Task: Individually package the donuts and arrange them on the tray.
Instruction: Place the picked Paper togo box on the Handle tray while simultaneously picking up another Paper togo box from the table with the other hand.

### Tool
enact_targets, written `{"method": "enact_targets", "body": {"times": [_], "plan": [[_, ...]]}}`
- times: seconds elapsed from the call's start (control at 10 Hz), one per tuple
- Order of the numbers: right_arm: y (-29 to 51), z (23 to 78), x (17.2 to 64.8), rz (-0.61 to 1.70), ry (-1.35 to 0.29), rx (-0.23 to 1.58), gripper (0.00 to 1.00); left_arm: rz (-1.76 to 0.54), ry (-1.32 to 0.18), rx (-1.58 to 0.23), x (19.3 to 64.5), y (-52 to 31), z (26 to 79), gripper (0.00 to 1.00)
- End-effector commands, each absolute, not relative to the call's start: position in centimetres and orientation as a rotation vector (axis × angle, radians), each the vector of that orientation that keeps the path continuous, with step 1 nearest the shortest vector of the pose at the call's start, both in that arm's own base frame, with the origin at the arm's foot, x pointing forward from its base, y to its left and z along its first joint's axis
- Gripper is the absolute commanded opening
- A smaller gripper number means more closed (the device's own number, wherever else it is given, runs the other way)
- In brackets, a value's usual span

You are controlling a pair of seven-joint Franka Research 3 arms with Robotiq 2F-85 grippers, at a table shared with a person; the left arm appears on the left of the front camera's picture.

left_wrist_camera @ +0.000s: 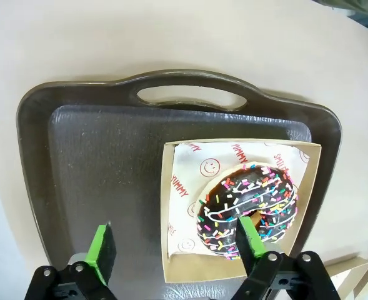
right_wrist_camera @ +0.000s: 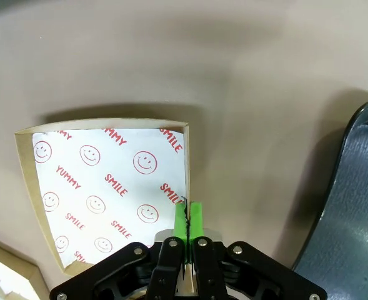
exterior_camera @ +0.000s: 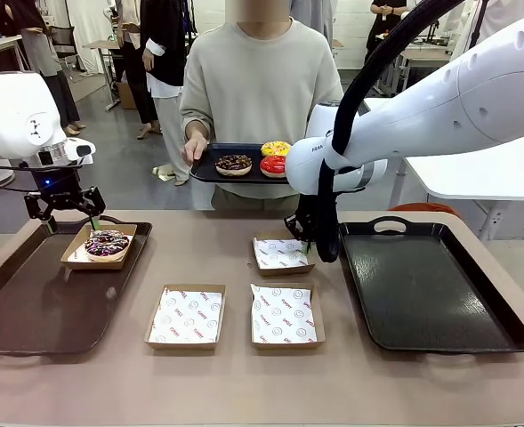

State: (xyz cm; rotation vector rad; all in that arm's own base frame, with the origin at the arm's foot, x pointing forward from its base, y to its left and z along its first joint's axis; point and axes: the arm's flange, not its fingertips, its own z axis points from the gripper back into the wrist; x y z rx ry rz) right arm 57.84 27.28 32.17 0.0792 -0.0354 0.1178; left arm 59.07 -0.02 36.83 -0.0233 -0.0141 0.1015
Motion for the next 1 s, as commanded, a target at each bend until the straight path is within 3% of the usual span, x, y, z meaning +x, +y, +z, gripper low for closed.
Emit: {"method": "enact_targets", "body": {"times": [0.0, 0.5, 0.9], "plan": [[27.7, 34.0, 57.3, 0.108, -0.057, 0.075, 0.00, 0.096, -0.031, -0.096, 56.6, 0.0, 38.5, 1.00], [25.5, 45.1, 55.3, 0.054, -0.104, 0.058, 0.00, 0.016, -0.122, -0.673, 43.9, 4.6, 44.1, 1.00], [25.9, 49.5, 56.2, 0.042, -0.037, 0.063, 0.00, -0.015, -0.166, -1.032, 37.0, 11.7, 44.2, 1.00]]}}
